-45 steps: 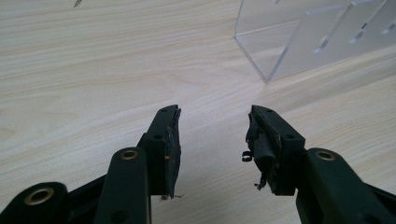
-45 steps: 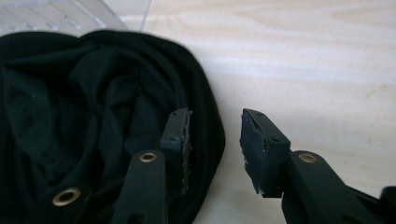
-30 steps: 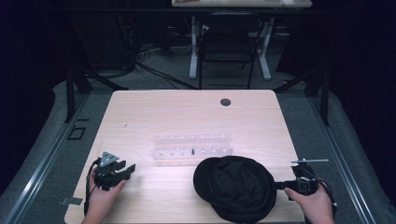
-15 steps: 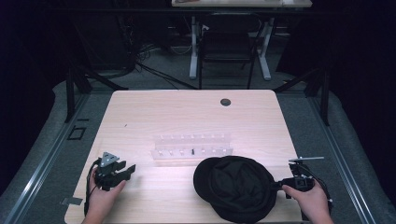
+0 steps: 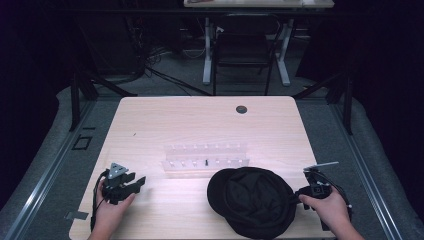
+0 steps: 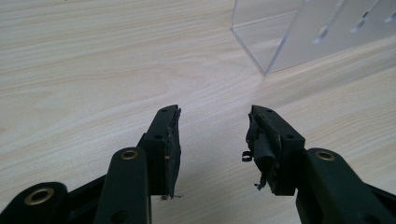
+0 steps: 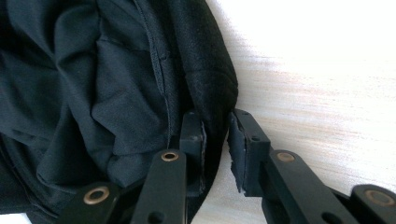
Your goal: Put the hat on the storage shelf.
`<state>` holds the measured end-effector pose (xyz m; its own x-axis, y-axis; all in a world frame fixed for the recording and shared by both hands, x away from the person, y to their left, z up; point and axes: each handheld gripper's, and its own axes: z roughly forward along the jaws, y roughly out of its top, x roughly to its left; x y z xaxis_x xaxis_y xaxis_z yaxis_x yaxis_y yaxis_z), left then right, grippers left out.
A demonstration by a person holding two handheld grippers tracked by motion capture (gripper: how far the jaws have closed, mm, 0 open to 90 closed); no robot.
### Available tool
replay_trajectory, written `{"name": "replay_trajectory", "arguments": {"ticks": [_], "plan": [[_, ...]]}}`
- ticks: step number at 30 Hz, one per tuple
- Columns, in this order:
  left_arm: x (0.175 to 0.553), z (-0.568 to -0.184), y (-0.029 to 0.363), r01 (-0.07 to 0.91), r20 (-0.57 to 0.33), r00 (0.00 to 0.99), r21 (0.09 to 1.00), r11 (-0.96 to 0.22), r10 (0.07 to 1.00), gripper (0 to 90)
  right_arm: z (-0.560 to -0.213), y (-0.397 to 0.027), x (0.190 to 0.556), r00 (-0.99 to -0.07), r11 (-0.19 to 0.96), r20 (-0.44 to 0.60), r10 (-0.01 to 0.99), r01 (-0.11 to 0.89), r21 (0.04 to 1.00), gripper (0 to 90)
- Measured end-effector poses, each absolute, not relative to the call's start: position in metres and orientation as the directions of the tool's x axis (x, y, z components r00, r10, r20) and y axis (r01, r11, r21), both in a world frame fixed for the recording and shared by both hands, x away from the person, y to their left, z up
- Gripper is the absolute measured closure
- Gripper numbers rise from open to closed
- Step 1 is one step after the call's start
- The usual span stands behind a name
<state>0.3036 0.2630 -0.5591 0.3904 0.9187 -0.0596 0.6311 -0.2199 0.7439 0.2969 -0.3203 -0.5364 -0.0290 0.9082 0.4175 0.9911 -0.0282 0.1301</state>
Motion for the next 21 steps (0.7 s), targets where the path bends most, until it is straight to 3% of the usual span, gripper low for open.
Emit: {"name": "replay_trajectory", "arguments": {"ticks": [13,21], "plan": [[0.304,-0.560,0.263,0.636,-0.057,0.388,0.739,-0.222,0.920,53.5,-0.537,-0.322,0.310,0.007,-0.012,0.447,0.894,1.000,0.008,85.4],[0.305,-0.560,0.264,0.633,-0.063,0.380,0.745,-0.209,0.923,53.6,-0.535,-0.323,0.310,0.016,-0.019,0.467,0.884,1.000,0.001,87.8]]}}
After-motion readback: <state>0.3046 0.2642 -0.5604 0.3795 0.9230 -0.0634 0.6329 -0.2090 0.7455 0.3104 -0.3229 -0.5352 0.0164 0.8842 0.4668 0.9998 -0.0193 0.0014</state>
